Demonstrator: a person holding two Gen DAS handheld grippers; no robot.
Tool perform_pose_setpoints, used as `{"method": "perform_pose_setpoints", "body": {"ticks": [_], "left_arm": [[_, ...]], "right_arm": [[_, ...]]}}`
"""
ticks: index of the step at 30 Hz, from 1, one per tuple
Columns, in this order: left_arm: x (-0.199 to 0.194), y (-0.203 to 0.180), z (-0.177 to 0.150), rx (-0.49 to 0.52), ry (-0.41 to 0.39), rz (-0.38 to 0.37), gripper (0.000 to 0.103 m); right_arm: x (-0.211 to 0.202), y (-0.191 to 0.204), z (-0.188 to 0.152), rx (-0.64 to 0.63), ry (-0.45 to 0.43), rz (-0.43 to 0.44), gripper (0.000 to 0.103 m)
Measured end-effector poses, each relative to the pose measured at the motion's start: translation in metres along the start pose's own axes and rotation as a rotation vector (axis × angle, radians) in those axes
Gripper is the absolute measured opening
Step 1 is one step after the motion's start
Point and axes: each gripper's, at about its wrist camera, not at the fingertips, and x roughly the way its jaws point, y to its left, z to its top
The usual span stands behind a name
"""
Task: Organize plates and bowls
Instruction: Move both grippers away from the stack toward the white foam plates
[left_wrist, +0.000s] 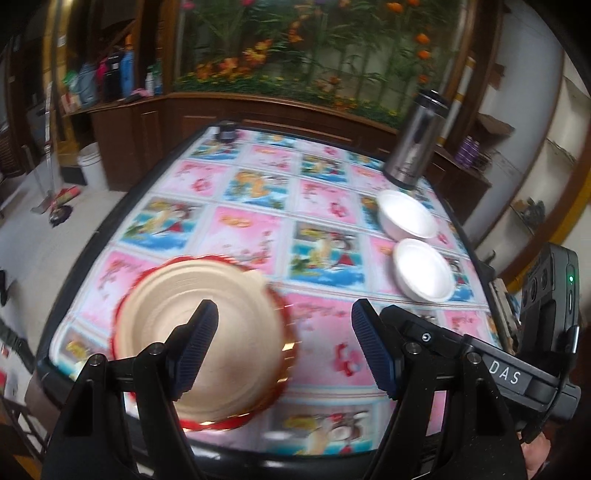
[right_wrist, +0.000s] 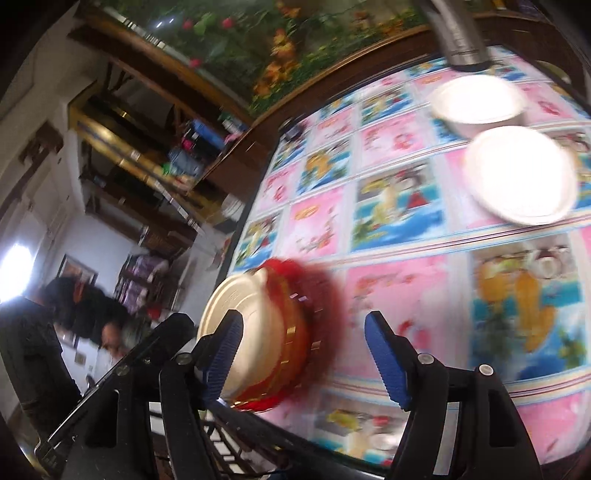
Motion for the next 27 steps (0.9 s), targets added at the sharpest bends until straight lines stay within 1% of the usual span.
{"method": "perform_pose_setpoints", "body": {"ticks": [1,3,5,6,12,15,17,19,24,27], "left_arm": [[0.002,-0.006,0.001,0.005,0.000,-0.008,0.075],[0.009,-0.019,0.004,0.017,0.000,-0.025,0.075],[0.018,-0.034,0.006,0.027,0.004,-0.042,0.075],[0.022,-0.040,0.007,0.030,0.005,-0.046,0.075],[0.053,-0.071,0.009,0.044,0.038,-0.056,0.075],[0.077,-0.086,0.009,0.044,0.084,-0.055,0.075],[0.091,-0.094,0.008,0.048,0.105,-0.046,0.075],[0.104,-0.100,0.008,0.051,0.122,-0.044,0.075],[0.128,-0.115,0.008,0.075,0.150,-0.023,0.074],[0.142,-0.121,0.010,0.067,0.174,-0.019,0.074]], "right_arm": [[-0.008,-0.009,0.002,0.015,-0.022,-0.015,0.073],[-0.019,-0.023,0.007,0.041,-0.056,-0.037,0.080],[-0.030,-0.039,0.011,0.066,-0.089,-0.068,0.082],[-0.037,-0.049,0.014,0.083,-0.108,-0.091,0.082],[-0.063,-0.087,0.028,0.157,-0.178,-0.162,0.082],[-0.072,-0.102,0.034,0.182,-0.205,-0.189,0.082],[-0.076,-0.114,0.039,0.205,-0.220,-0.212,0.082],[-0.079,-0.126,0.042,0.226,-0.227,-0.217,0.082],[-0.081,-0.143,0.051,0.234,-0.240,-0.235,0.082],[-0.079,-0.153,0.057,0.245,-0.235,-0.249,0.082]]}}
